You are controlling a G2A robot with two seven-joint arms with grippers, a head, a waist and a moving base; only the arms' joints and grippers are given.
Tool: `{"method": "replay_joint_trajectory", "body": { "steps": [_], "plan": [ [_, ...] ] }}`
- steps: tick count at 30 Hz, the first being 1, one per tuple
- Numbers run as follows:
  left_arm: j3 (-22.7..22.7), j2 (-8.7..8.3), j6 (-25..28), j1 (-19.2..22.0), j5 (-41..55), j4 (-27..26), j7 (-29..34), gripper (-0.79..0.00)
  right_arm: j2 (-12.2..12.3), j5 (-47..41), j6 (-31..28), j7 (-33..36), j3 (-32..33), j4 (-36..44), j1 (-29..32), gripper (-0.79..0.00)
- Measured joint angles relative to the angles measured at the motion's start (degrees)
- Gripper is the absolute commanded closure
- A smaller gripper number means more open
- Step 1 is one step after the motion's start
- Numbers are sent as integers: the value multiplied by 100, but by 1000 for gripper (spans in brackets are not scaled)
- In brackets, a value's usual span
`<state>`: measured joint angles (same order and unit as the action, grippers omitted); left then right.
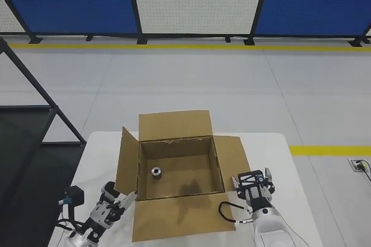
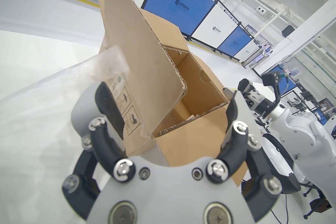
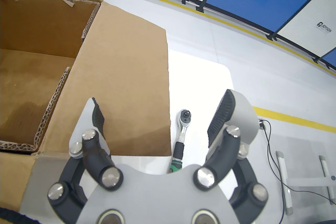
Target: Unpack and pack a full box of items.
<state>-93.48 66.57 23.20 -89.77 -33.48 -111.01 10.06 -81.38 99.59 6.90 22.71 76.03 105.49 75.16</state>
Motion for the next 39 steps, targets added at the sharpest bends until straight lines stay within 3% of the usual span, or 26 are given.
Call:
{"method": "replay_joint_trajectory", "body": {
  "steps": [13, 19, 23, 31, 39],
  "plan": [
    [34, 0, -61, 2, -65, -22, -22, -785, 40, 95, -932, 231, -71, -208, -214, -785],
    [14, -4, -49, 9, -55, -20, -22, -785, 36, 86, -976, 212, -133, -242, -258, -785],
    [4, -4, -36, 4, -23, -10, -38, -785, 22, -17, -693, 182, -74, -145, -216, -785],
    [-20, -7, 8, -16, 28, 22, -66, -785, 38, -359, -373, 390, 375, 352, -9, -785],
    [-34, -10, 58, -18, 81, 49, -70, -785, 129, -1201, -828, 817, 1402, 786, 241, -785]
  ]
}}
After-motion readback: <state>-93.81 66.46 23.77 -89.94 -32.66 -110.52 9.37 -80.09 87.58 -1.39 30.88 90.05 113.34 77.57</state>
